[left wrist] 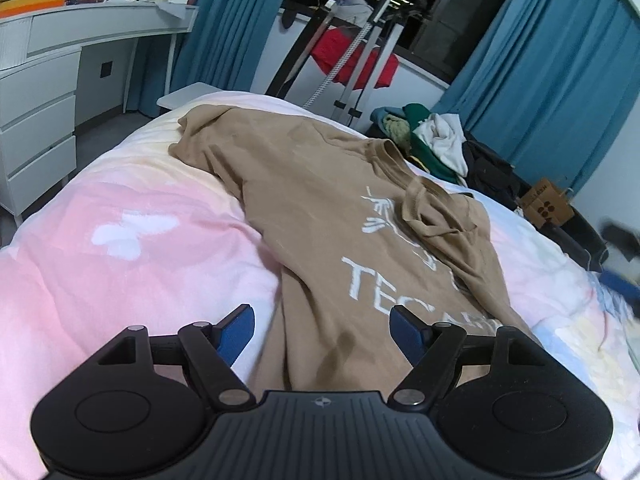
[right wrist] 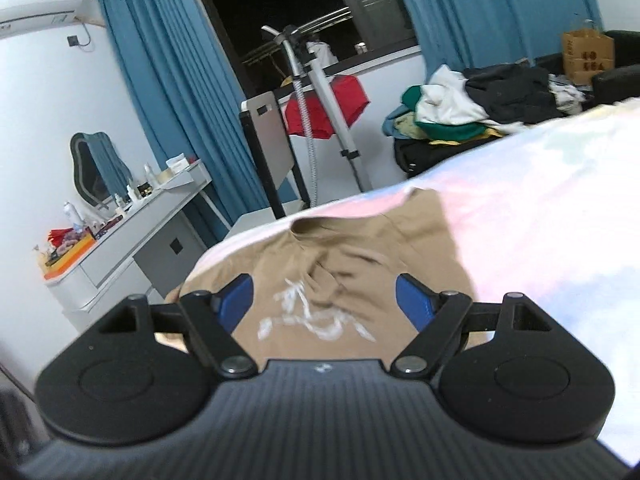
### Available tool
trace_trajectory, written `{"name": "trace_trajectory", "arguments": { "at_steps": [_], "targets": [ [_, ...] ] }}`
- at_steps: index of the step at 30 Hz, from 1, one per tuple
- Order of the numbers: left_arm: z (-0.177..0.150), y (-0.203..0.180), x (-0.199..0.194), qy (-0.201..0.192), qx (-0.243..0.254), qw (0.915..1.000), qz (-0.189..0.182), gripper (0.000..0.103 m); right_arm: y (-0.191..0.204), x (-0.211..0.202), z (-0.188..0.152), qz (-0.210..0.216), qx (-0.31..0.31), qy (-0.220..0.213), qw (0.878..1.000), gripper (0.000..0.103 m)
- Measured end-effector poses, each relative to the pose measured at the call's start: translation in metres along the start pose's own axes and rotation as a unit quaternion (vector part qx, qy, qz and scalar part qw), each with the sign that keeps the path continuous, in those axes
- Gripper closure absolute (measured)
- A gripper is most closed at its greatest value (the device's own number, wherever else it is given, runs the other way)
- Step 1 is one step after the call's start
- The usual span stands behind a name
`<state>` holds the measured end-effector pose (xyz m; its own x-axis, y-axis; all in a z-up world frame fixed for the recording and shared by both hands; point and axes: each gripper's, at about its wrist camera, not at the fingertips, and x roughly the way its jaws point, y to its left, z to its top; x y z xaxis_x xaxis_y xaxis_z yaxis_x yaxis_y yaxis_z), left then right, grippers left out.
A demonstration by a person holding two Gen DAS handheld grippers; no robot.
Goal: Fold clothes
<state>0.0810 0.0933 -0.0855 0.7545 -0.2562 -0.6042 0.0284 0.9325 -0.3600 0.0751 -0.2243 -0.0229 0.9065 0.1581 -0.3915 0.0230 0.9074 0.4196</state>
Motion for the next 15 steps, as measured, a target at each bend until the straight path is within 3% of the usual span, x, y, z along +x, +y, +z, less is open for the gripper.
{"name": "trace_trajectory", "arguments": {
  "at_steps": [4, 8, 11, 15],
  "targets": [
    [-0.007, -0.015, -0.015, -0.005, 0.025, 0.9997, -0.005, 0.027, -0.030, -0.039, -0.021, -0.019, 0.060, -0.018, 0.998, 0.023],
    [-0.010, -0.041, -0.015, -0.015, 0.077, 0.9968, 0.012, 0.027, -0.054, -0.055, -0.037, -0.044, 0.108, -0.026, 0.993, 0.023],
    [-0.007, -0.066, -0.003, -0.016, 0.112, 0.9934, 0.018, 0.027, -0.069, -0.055, -0.040, -0.069, 0.112, -0.037, 0.991, 0.023],
    [0.003, -0.110, 0.039, -0.007, 0.113, 0.9935, 0.009, 0.028, -0.087, -0.049, -0.039, -0.095, 0.104, -0.054, 0.989, 0.023]
  ]
}}
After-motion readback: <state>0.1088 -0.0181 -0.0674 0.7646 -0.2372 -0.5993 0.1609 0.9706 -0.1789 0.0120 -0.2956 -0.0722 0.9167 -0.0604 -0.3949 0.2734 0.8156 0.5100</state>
